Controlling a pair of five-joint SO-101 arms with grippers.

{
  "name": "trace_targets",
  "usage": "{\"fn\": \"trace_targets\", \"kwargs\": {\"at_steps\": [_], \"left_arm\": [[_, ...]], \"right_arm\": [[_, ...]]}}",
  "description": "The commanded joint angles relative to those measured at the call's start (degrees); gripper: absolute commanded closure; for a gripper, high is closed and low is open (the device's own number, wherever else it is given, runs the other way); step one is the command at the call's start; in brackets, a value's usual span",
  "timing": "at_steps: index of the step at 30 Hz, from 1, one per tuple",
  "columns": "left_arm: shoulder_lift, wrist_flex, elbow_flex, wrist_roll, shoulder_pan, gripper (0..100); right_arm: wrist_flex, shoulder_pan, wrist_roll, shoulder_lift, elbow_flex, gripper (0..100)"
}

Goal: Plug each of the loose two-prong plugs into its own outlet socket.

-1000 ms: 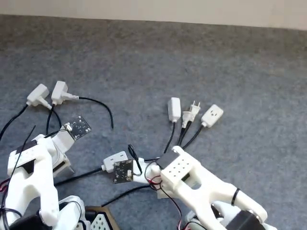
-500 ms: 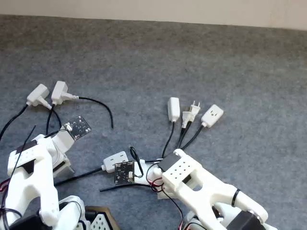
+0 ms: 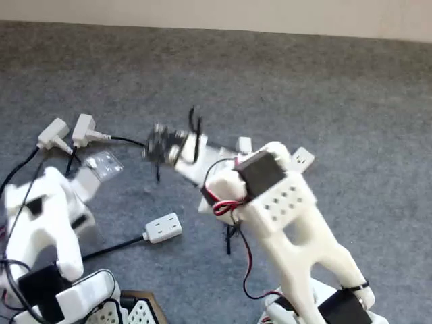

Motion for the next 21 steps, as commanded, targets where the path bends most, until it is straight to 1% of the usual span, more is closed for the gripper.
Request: {"fn": "trace_targets", "kwargs": {"at_steps": [1,5,9,12,14,17,19,21], "left_arm": [[-0.9,14.0,-19.6,9.7,3.1,75],[-0.9,16.6,-31.3,19.3,6.4,75],[-0.9,17.9,-42.0,26.8,7.9,75],[-1.0,19.2,-47.5,31.9,9.7,74],[-1.6,18.9,-48.4,35.2,11.5,71],[-6.3,17.1,-46.5,39.6,13.8,65],[-11.7,13.3,-42.1,41.8,15.2,64],[-18.8,8.7,-34.8,43.0,17.0,64]], "right_arm": [[-1.0,2.2,-11.6,-0.6,-8.7,99.4],[-6.1,3.1,-18.4,-0.5,-8.7,99.4],[-6.6,3.2,-22.7,2.8,-9.0,99.4],[-9.2,5.9,-27.0,6.9,-9.1,99.4],[-12.5,8.0,-30.0,9.3,-9.1,99.4],[-17.4,10.7,-34.2,11.8,-9.1,99.4],[-20.4,11.3,-36.0,12.3,-9.0,99.3],[-24.5,11.3,-37.7,10.9,-8.7,99.3]]}}
